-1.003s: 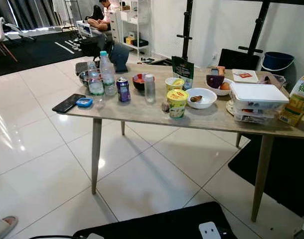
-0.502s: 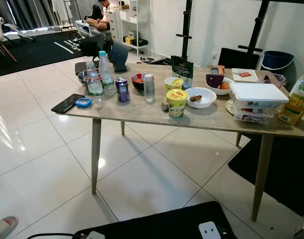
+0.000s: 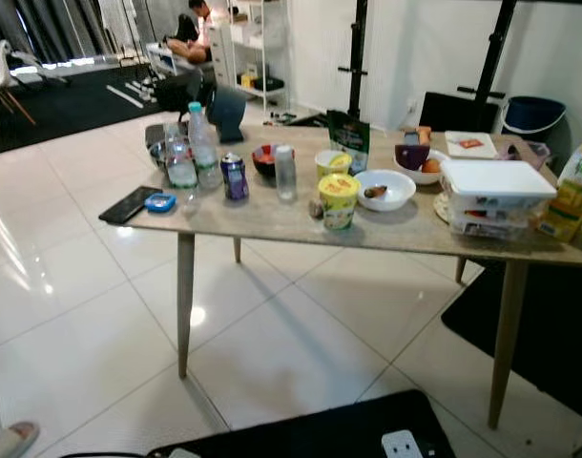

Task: Restocking fridge

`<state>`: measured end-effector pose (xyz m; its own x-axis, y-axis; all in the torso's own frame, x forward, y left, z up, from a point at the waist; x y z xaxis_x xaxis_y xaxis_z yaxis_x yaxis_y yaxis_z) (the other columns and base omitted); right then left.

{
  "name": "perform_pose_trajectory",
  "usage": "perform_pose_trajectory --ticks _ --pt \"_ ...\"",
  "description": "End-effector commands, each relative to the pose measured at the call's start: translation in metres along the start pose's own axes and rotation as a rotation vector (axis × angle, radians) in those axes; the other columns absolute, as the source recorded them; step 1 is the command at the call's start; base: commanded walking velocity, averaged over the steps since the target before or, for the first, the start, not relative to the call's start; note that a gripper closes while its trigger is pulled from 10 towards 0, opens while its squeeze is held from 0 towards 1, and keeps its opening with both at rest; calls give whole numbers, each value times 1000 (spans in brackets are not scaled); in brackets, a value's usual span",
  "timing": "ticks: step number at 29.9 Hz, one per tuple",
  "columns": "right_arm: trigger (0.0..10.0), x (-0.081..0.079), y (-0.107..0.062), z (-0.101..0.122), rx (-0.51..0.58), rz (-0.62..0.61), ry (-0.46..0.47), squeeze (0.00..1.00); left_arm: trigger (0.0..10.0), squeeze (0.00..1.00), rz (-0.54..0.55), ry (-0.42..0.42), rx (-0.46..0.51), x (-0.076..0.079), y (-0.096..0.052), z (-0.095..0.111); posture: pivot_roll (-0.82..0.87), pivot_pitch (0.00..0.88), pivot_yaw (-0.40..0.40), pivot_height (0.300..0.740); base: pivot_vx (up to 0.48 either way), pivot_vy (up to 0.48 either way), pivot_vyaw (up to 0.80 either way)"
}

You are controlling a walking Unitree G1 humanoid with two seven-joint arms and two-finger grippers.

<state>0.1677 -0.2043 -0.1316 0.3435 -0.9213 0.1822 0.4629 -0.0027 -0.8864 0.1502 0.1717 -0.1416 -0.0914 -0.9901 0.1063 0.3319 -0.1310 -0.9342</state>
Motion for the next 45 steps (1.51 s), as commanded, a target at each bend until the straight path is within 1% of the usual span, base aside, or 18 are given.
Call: perform_pose_trajectory --ticks 1,5,26,32,45 --pt "10000 -4 1 4 12 2 19 0 10000 0 15 6 -10 -7 -2 -2 -75 0 40 740 296 0 0" --pt "10000 -4 1 4 10 1 24 0 10000 0 13 8 -11 -7 -2 -3 -77 0 42 740 293 0 -105" --pt "10000 -1 1 3 9 -11 40 0 10000 0 -4 -5 -16 1 0 -6 -82 0 37 740 289 0 -800" --pt "10000 2 0 4 15 -20 47 0 10000 0 -5 -5 -17 2 0 -6 -84 0 34 740 271 0 0" --pt "10000 11 -1 0 21 -46 78 0 10000 0 -3 -24 -1 3 0 -4 -95 0 36 740 0 0 0"
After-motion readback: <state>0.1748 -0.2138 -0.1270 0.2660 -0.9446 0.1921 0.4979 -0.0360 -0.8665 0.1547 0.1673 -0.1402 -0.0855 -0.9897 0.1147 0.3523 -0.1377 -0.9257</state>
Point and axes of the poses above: a point about 5 cm out from each wrist's last joint towards the gripper, its own y axis pointing out of the wrist towards the gripper, its own z axis along the axis of the wrist's last joint, x = y × z, the point moved 4 cm from there along y, pointing out of the wrist towards the gripper, and after that the axes turned 14 degrees about -y, right-handed, at the moved point
